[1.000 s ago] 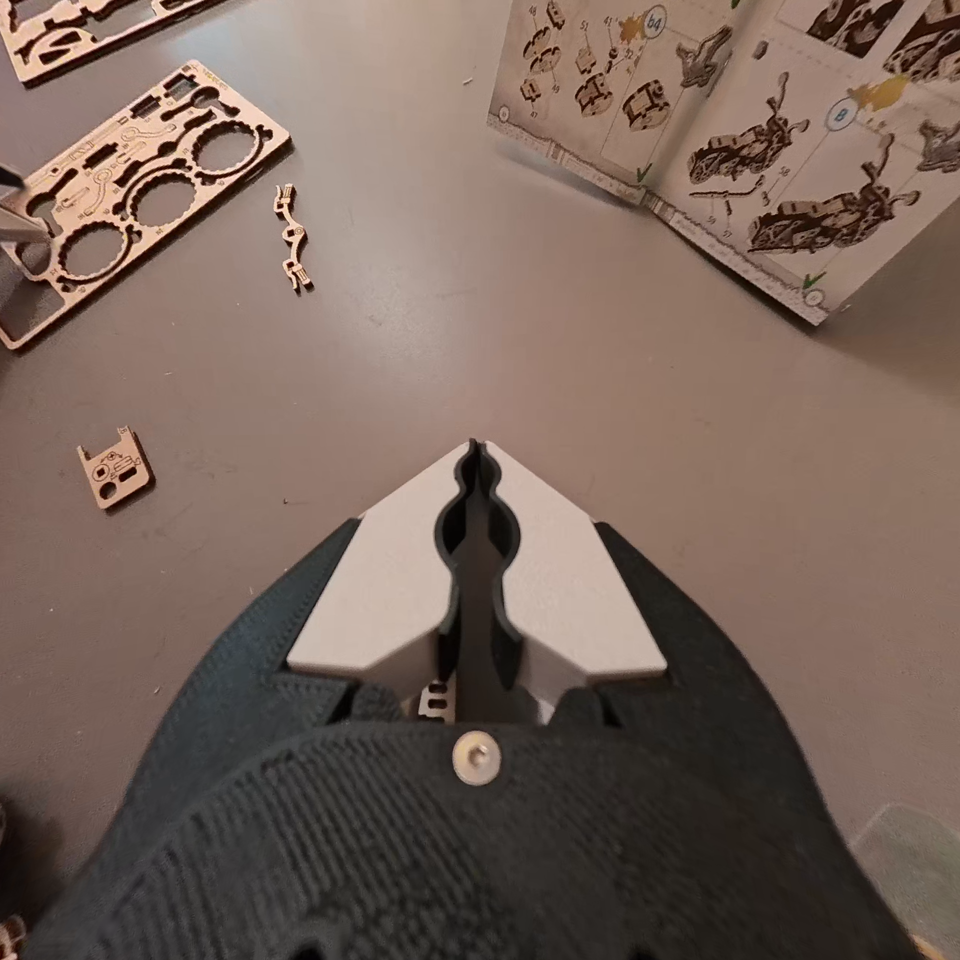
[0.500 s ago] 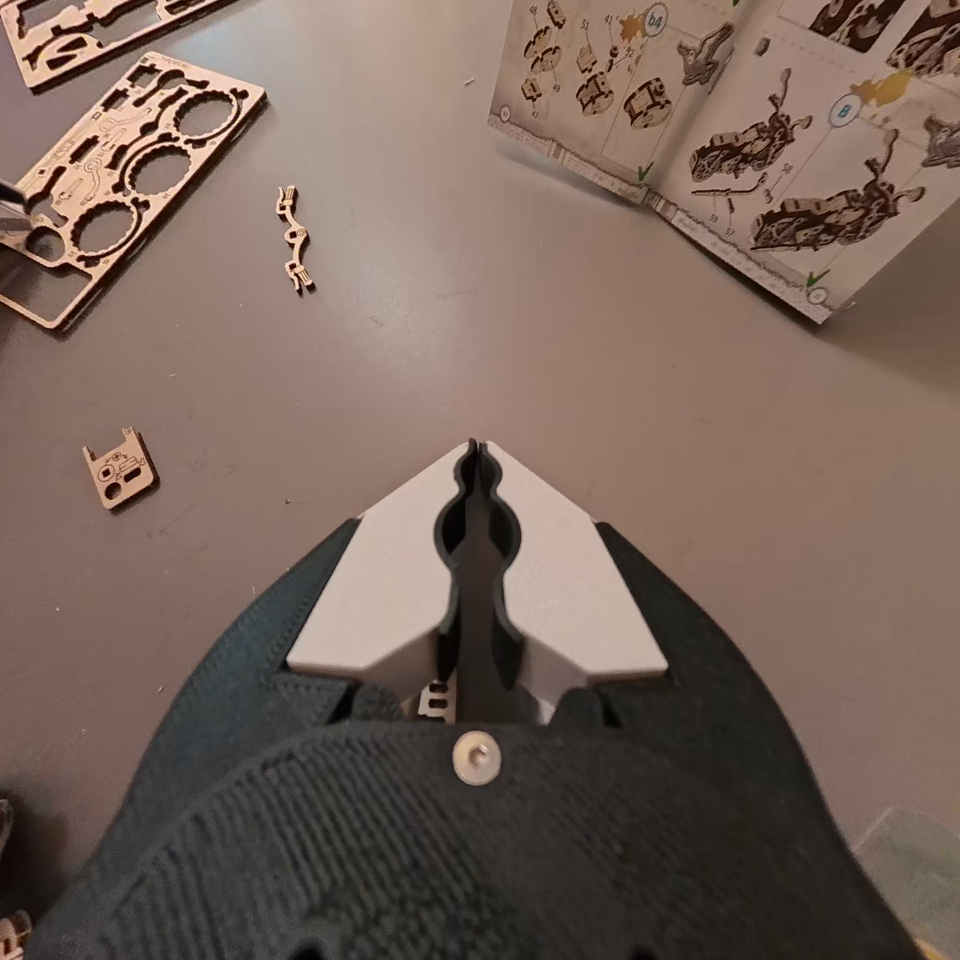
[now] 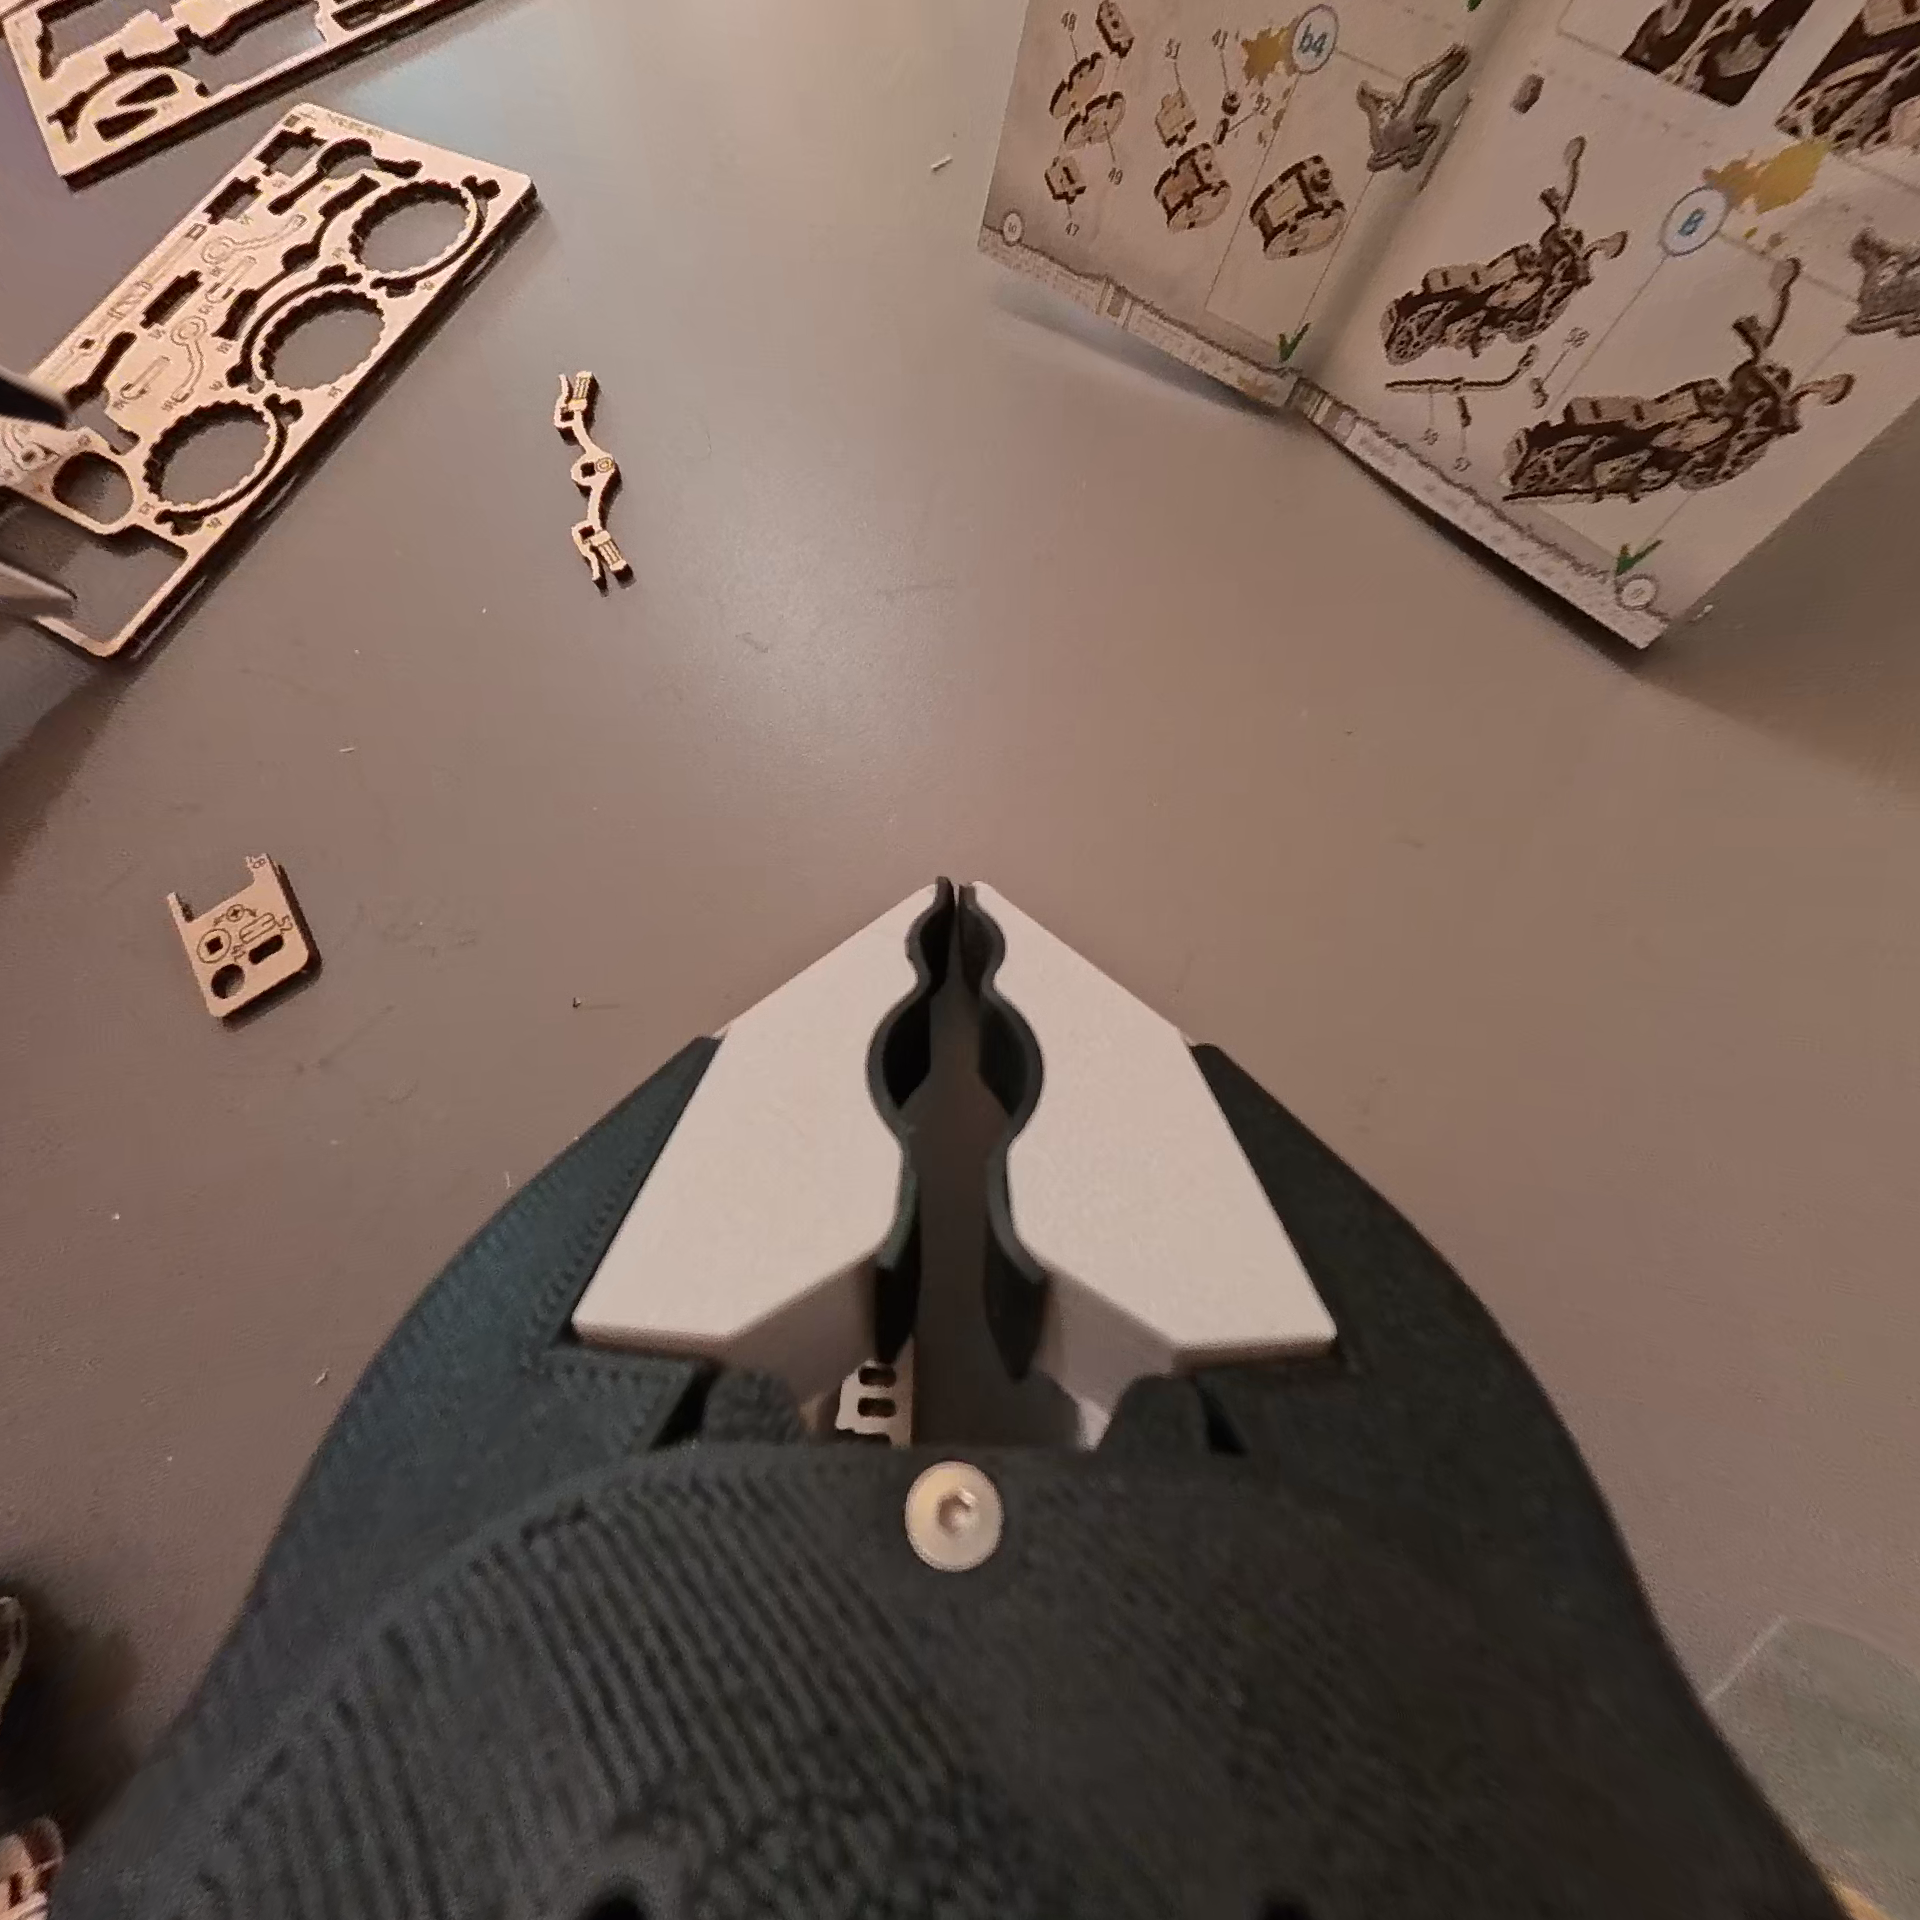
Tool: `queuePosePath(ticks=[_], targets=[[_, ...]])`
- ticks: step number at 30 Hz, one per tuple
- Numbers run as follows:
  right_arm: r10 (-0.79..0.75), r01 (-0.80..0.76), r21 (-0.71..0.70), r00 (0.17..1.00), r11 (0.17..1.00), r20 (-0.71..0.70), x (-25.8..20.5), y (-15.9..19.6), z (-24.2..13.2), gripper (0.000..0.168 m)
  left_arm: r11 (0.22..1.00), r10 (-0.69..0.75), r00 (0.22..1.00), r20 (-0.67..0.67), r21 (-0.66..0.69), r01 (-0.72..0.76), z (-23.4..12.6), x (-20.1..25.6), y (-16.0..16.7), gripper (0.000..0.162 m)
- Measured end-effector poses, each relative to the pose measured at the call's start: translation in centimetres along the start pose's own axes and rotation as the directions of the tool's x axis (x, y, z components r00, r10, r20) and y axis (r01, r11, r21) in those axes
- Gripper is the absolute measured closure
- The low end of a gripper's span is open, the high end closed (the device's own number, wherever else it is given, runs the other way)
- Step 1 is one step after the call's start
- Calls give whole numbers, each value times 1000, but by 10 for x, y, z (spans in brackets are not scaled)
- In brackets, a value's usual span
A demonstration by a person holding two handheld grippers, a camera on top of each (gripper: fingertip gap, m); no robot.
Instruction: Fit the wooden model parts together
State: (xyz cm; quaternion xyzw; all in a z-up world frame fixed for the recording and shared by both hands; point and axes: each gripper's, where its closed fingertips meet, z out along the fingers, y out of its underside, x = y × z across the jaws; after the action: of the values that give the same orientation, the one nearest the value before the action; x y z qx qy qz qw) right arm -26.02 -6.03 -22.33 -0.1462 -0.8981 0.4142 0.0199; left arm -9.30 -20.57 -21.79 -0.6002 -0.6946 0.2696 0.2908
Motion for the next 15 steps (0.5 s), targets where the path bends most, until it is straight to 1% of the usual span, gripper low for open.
queuePosePath(ticks=[3,6,8,11,12,15], targets=[[0,0,0,1000,1000,1,0,0,0,168,999,38,999,7,-32,-38,3,1,4,106],[1,-1,0,1000,1000,2,0,0,0,168,995,95,995,37,-44,-94,5,2,3,113],[2,-2,0,1000,1000,3,0,0,0,168,992,114,993,26,-52,-113,6,5,3,127],[-1,1,0,1000,1000,2,0,0,0,168,993,101,995,0,-59,-100,5,8,5,147],[-3,3,0,1000,1000,2,0,0,0,168,993,104,995,-2,-60,-104,4,7,6,158],[1,-1,0,1000,1000,10,-1,0,0,167,992,103,995,-13,-64,-104,2,8,7,162]])
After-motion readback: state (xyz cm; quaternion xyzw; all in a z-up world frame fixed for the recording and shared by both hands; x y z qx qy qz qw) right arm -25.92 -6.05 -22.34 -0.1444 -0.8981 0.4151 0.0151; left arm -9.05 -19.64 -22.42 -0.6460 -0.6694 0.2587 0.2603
